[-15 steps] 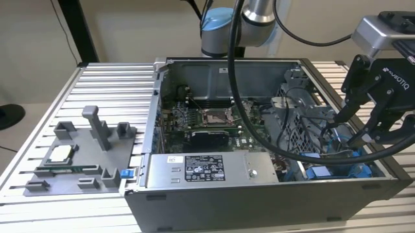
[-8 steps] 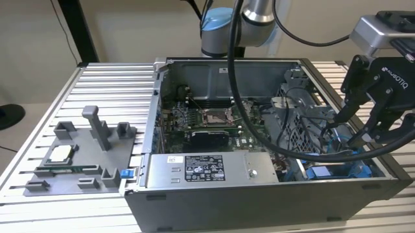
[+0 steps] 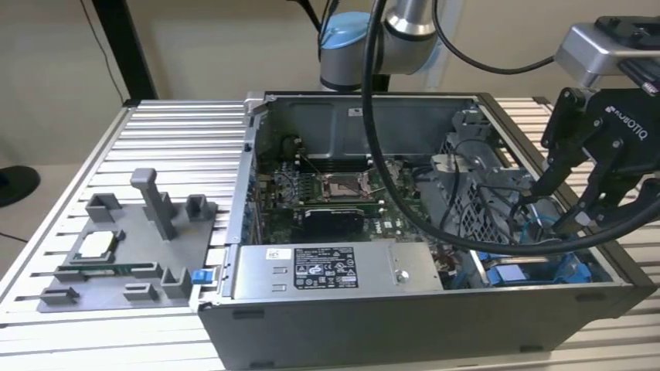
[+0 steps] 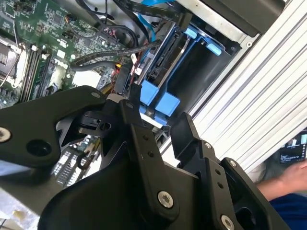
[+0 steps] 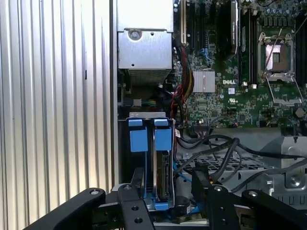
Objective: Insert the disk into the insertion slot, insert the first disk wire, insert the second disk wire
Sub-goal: 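Insert the first disk wire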
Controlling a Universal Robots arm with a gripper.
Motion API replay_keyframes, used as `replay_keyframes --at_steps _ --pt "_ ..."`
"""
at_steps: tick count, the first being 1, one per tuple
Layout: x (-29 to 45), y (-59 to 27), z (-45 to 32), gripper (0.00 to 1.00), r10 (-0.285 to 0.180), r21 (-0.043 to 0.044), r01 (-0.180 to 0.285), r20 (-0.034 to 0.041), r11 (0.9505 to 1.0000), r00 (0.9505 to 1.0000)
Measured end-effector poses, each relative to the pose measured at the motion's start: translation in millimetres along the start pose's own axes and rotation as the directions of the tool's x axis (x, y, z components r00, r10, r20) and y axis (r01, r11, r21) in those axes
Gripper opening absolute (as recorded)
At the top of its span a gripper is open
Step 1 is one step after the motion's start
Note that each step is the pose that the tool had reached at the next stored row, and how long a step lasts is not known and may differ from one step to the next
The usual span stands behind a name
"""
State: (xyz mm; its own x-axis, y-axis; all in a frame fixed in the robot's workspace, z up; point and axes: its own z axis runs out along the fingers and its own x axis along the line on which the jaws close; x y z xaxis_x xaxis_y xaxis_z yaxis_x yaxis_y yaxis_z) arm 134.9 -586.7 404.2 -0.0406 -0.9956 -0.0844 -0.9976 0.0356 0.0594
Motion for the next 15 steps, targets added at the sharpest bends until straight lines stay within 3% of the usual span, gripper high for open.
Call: replay_keyframes --at_steps 5,8,10,12,15 --pt "-0.7 0.0 0.0 1.00 0.000 0.0000 0.000 -0.0004 1.0000 1.0000" --pt "-4.4 0.1 0.4 1.00 0.000 0.0028 0.000 -0.0068 1.0000 1.0000" --pt "-9.7 0.4 1.0 1.00 0.000 0.0104 0.000 -0.0129 0.9999 0.9999" --pt "-17.0 1.2 1.6 1.00 -0.001 0.0214 0.001 -0.0145 0.9998 0.9999" --pt "-24.3 3.6 2.7 1.00 -0.003 0.0453 0.004 -0.0176 0.9990 0.9998"
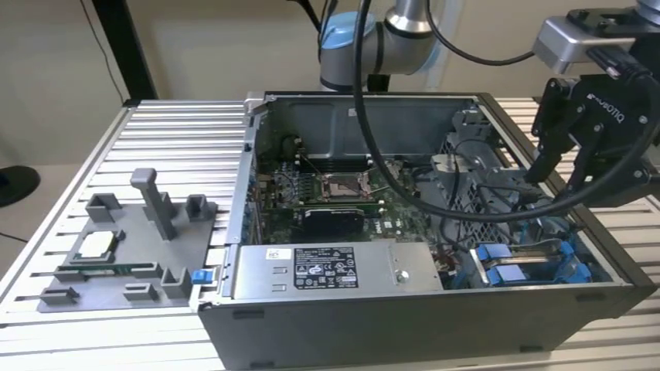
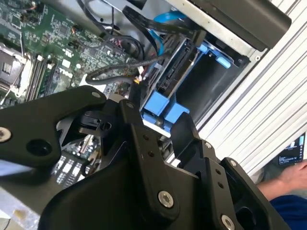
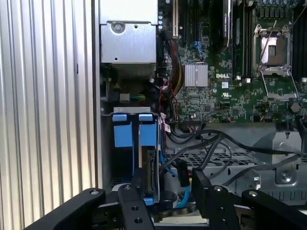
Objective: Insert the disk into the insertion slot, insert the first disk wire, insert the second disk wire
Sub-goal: 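Insert the first disk wire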
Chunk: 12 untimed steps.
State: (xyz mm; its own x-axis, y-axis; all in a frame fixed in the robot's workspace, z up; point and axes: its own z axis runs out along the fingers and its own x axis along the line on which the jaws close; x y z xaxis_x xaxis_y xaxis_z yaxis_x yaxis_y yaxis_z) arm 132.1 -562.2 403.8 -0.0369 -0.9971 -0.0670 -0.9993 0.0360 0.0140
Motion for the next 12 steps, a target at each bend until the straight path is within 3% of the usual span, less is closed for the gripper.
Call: replay_keyframes --at_steps 1,7,12 --pt "-0.3 1.2 0.2 1.00 -0.001 0.0067 0.001 -0.0025 1.0000 1.0000" --pt "-1.9 11.6 2.7 1.00 -0.005 0.0239 0.006 -0.0290 0.9997 0.9996" --pt "-13.3 14.2 8.7 1.00 -0.024 0.0465 0.026 -0.0372 0.9986 0.9990"
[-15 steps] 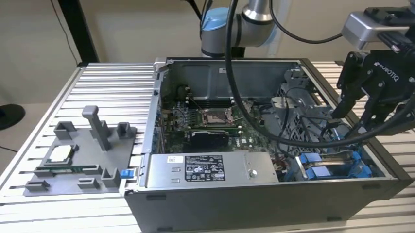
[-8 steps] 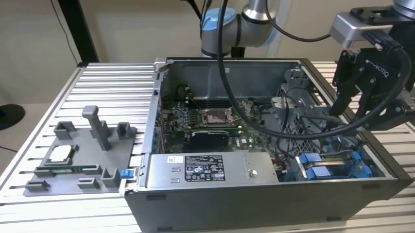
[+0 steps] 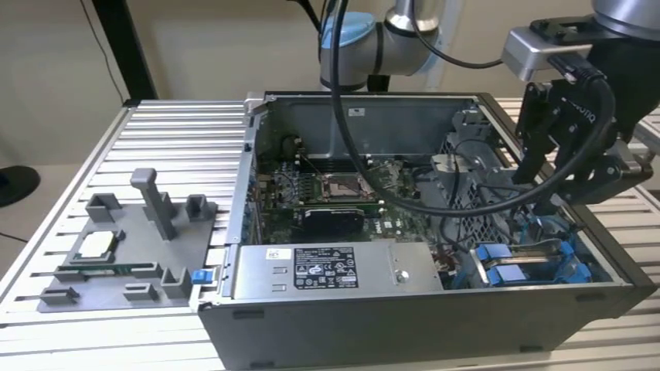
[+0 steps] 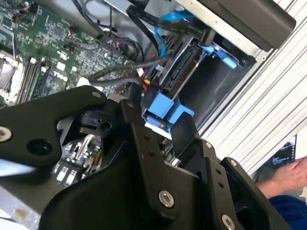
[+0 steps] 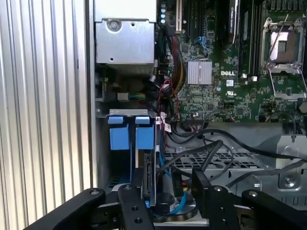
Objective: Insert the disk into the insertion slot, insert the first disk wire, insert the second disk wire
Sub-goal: 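Insert the first disk wire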
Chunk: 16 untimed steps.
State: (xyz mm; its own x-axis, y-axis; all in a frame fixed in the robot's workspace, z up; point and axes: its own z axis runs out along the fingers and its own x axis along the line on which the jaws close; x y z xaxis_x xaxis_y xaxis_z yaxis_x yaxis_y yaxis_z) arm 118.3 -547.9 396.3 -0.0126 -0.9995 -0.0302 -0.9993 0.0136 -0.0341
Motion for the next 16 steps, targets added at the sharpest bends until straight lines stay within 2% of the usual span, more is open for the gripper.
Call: replay_keyframes --at_steps 3,6,7,12,16 --pt "-2.3 0.3 2.7 1.00 -0.025 0.0152 0.025 -0.0014 0.9996 0.9997" --pt "-2.3 1.4 3.8 1.00 -0.031 0.0244 0.031 -0.0013 0.9992 0.9995" --pt "-2.3 1.9 4.0 0.00 -0.032 0.0278 0.032 -0.0013 0.9991 0.9995" --pt "-2.3 4.5 4.0 0.00 -0.032 0.0386 0.032 0.0031 0.9987 0.9995" --pt "-2.2 5.2 4.0 0.00 -0.032 0.0419 0.032 0.0047 0.9986 0.9995"
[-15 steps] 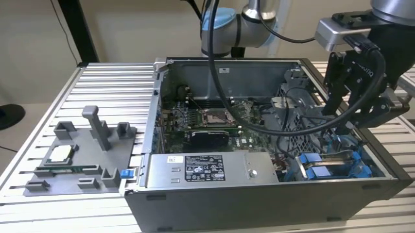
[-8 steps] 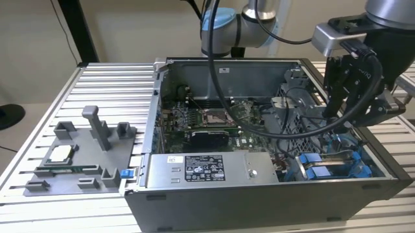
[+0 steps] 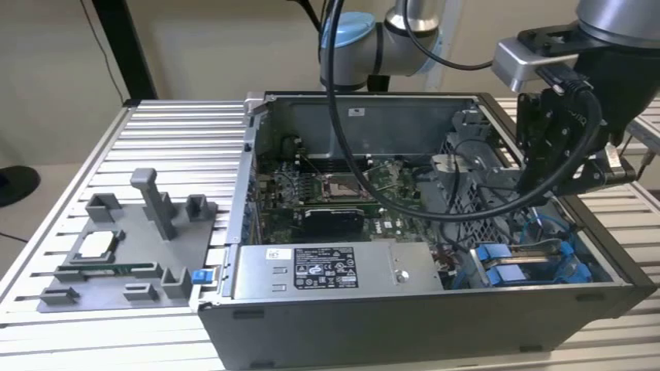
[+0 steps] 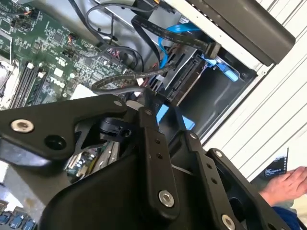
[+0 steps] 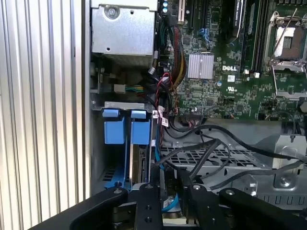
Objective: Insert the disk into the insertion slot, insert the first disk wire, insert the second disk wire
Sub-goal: 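Insert the first disk wire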
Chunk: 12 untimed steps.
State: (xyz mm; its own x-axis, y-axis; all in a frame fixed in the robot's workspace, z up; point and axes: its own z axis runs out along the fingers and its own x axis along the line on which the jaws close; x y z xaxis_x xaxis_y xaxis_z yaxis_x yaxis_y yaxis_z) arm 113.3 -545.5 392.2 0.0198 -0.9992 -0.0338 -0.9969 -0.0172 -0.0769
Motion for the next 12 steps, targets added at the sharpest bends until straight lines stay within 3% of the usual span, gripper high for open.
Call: replay_keyframes --at_steps 12 --pt "0.1 0.2 0.7 0.00 0.000 0.0086 0.000 0.0003 1.0000 1.0000"
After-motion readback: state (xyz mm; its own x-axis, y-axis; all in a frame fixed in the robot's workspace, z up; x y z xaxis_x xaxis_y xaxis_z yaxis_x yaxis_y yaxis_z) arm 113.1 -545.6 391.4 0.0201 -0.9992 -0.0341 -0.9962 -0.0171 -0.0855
